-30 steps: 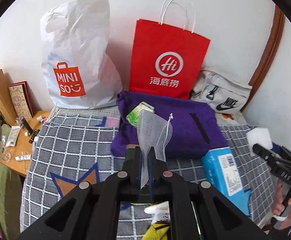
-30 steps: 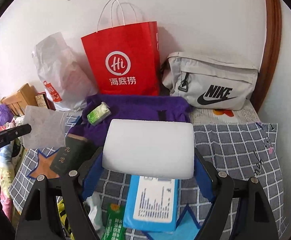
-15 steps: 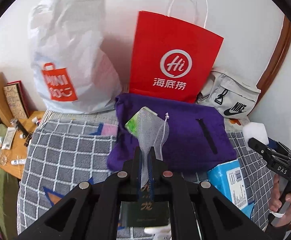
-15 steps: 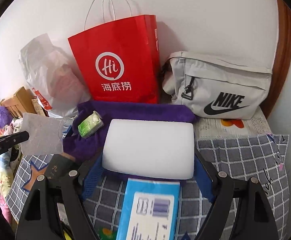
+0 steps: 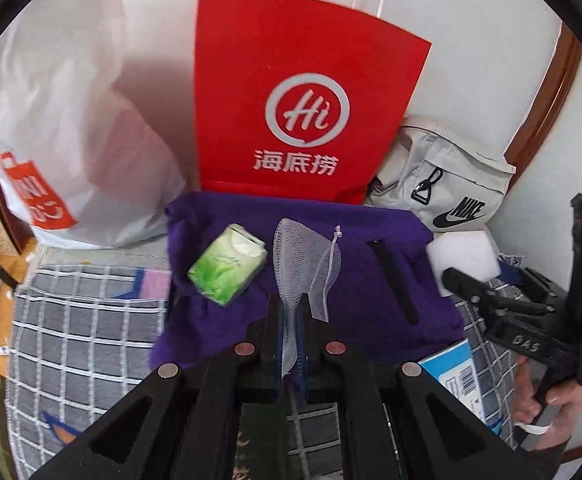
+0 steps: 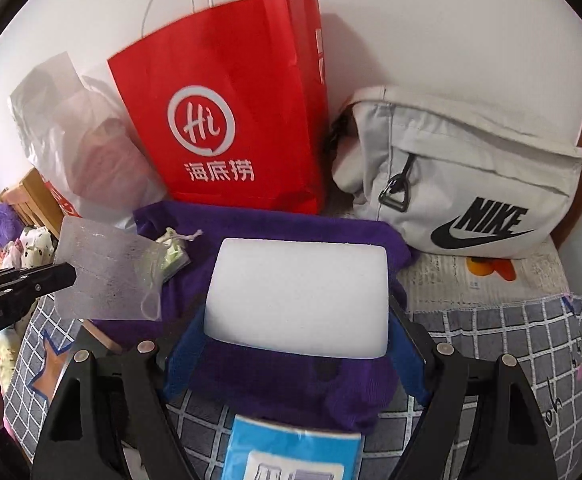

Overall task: Organize soft objects
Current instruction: 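Place mesh bag on purple towel with left tool while right tool places foam block there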

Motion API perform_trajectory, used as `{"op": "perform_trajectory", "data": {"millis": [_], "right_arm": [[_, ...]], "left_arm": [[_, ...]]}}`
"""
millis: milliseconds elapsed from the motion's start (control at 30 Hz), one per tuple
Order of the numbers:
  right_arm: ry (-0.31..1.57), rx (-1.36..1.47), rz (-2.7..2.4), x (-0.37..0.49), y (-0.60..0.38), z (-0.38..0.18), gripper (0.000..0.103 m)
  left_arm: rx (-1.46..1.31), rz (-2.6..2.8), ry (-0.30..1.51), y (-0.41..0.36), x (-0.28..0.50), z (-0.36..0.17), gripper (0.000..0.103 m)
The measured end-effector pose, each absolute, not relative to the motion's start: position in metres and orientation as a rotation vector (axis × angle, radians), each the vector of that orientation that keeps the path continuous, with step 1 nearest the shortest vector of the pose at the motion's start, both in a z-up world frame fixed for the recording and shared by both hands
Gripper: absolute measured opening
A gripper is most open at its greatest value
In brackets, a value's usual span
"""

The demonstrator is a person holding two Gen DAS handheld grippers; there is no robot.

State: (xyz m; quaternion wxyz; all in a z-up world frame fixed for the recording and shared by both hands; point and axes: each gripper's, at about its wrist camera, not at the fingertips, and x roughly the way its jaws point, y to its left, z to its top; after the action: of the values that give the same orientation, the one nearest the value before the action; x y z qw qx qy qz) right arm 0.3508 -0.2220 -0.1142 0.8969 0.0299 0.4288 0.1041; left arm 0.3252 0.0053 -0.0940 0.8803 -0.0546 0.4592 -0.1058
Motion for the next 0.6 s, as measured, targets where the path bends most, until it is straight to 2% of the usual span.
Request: {"op": "perform_trajectory", "data": {"millis": [600], "right_arm": [[1.041, 0.065, 0.213, 0.386, -0.214, -0.179, 0.082]], "left_arm": [[-0.203, -0.178, 1.137, 0.031, 0.371, -0.166, 0.007]]}}
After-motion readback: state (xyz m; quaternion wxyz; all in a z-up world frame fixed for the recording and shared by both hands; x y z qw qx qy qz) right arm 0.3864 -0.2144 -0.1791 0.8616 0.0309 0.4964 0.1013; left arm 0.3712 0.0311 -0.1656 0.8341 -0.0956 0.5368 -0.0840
